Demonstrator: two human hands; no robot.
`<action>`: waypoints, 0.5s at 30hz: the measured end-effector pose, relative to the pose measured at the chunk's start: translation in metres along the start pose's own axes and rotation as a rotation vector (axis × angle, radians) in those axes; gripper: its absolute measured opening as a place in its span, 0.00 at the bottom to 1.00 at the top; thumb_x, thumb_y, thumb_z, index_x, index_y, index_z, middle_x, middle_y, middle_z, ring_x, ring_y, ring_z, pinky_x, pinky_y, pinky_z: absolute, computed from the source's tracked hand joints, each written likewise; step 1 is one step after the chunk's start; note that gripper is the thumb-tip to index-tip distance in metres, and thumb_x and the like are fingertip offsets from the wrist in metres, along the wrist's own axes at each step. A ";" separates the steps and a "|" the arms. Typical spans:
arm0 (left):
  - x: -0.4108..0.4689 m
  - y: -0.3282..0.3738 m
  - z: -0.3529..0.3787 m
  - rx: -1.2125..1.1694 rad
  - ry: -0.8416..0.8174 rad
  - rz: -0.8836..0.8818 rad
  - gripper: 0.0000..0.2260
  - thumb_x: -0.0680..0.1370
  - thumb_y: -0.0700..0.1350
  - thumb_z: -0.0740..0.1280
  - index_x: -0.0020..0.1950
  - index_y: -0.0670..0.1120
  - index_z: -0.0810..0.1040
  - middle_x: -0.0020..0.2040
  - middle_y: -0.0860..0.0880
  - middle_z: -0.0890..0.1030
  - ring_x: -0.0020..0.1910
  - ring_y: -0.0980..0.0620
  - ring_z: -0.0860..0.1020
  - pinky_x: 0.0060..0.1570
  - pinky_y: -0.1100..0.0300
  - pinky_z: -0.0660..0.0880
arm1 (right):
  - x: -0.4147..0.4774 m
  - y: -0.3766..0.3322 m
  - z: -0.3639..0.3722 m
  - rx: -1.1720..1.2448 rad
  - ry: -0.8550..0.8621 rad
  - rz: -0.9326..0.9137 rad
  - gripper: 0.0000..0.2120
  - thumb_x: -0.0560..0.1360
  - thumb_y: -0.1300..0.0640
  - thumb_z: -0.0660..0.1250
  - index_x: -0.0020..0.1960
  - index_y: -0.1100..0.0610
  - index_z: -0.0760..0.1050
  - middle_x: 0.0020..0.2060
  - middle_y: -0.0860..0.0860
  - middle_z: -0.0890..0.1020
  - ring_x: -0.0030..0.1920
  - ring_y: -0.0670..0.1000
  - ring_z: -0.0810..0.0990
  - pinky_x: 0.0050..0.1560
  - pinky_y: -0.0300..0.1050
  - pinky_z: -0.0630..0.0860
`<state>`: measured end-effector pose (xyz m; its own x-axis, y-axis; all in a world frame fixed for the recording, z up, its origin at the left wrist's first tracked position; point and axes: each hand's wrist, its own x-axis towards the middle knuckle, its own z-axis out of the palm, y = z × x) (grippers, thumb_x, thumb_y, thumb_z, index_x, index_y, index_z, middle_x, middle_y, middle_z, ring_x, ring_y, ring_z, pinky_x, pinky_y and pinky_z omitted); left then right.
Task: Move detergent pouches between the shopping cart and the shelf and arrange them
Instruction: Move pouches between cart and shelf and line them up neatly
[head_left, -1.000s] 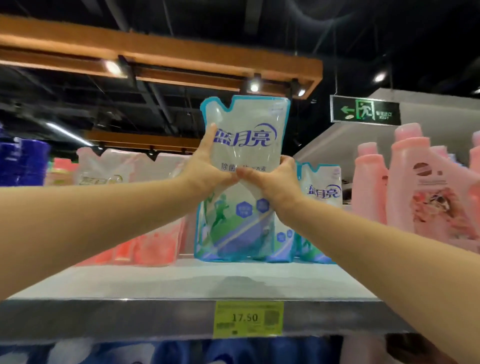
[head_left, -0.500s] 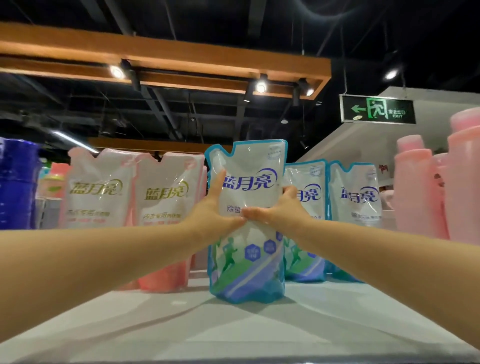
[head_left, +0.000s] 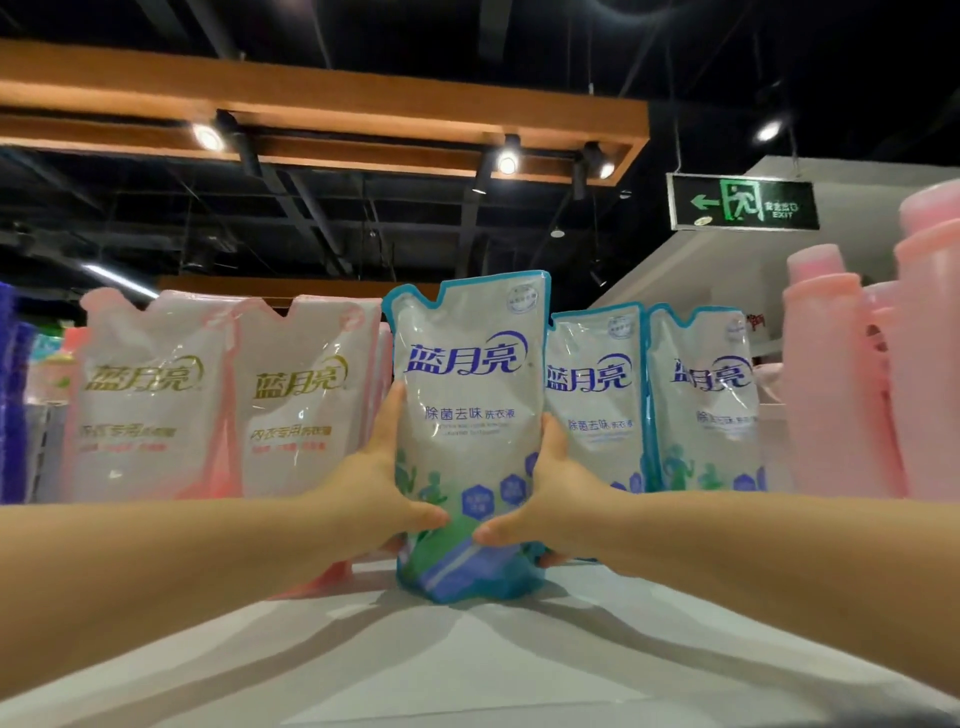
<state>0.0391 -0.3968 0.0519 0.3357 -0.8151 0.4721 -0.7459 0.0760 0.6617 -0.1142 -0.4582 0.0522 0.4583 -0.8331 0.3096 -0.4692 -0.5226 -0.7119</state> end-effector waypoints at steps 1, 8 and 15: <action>0.001 -0.001 0.001 -0.011 0.005 -0.001 0.53 0.69 0.39 0.74 0.72 0.64 0.34 0.69 0.47 0.70 0.50 0.50 0.76 0.37 0.66 0.75 | 0.001 0.001 0.001 -0.015 0.009 -0.005 0.59 0.67 0.54 0.76 0.74 0.47 0.29 0.71 0.49 0.62 0.60 0.54 0.71 0.50 0.51 0.79; -0.008 0.005 0.000 0.061 0.034 -0.012 0.53 0.69 0.43 0.75 0.72 0.64 0.34 0.70 0.49 0.69 0.50 0.49 0.77 0.45 0.58 0.78 | 0.002 0.003 0.001 0.035 0.033 -0.019 0.57 0.65 0.55 0.77 0.75 0.47 0.35 0.69 0.48 0.64 0.63 0.55 0.70 0.53 0.57 0.78; -0.028 0.027 -0.025 0.169 0.077 -0.018 0.52 0.69 0.49 0.75 0.73 0.61 0.34 0.65 0.46 0.72 0.47 0.50 0.77 0.42 0.57 0.78 | -0.023 -0.018 -0.025 -0.149 0.095 -0.005 0.55 0.69 0.47 0.74 0.75 0.51 0.33 0.66 0.54 0.69 0.54 0.53 0.73 0.45 0.44 0.75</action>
<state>0.0236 -0.3579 0.0713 0.3880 -0.7685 0.5088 -0.8234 -0.0410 0.5660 -0.1348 -0.4340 0.0739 0.3906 -0.8403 0.3759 -0.5768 -0.5416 -0.6115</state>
